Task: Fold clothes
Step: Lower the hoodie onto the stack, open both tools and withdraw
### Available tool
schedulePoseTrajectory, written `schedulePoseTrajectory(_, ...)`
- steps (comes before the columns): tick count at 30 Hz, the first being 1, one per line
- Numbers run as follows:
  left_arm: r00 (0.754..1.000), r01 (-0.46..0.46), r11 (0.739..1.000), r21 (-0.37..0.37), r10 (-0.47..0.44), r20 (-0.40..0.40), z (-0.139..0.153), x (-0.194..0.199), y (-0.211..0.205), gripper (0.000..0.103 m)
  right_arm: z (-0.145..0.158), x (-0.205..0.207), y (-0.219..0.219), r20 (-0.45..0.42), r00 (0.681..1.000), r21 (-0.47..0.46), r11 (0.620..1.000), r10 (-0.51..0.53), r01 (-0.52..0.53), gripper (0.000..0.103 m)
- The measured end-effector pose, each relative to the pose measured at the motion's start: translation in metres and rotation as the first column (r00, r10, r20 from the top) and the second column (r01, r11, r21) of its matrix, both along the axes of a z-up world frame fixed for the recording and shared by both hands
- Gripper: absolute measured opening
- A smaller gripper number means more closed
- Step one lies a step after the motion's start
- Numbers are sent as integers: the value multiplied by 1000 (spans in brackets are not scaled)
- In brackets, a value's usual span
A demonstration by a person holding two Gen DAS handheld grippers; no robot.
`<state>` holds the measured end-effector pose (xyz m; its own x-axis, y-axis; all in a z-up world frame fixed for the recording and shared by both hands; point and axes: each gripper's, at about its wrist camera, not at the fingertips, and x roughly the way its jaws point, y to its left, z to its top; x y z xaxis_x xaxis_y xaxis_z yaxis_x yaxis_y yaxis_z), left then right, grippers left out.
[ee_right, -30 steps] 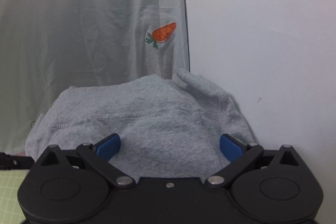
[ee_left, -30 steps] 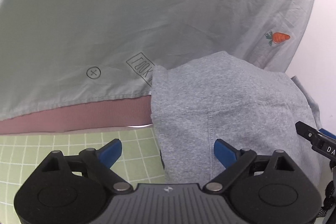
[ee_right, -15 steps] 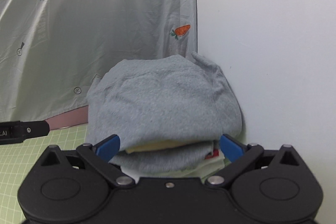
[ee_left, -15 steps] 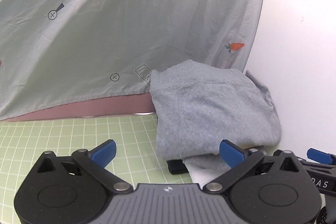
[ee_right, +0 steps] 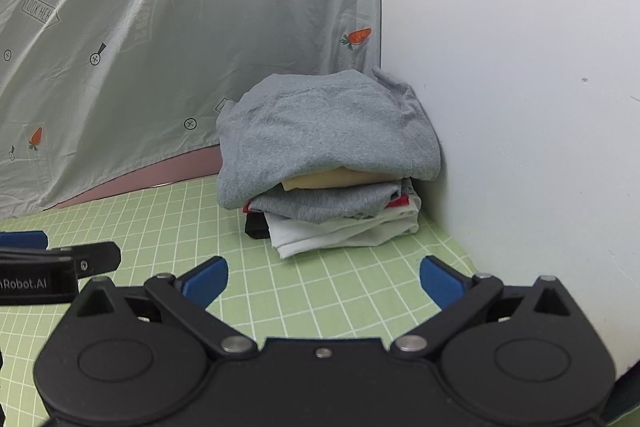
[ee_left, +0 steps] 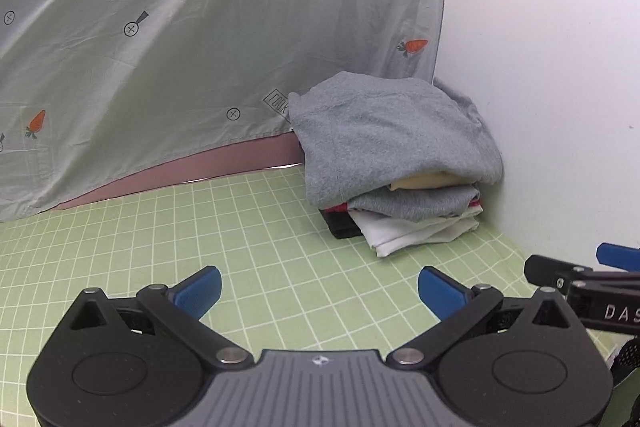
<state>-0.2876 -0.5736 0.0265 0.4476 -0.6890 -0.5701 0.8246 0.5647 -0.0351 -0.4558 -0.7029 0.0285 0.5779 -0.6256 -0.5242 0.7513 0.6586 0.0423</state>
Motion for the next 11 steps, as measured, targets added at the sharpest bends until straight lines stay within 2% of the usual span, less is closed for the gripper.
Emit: schedulePoseTrajectory(11, 1000, 20, 1000, -6, -19, 24, 6, -22, 38, 103, 0, -26, 29, 18, 999, 8, 999, -32, 31, 103)
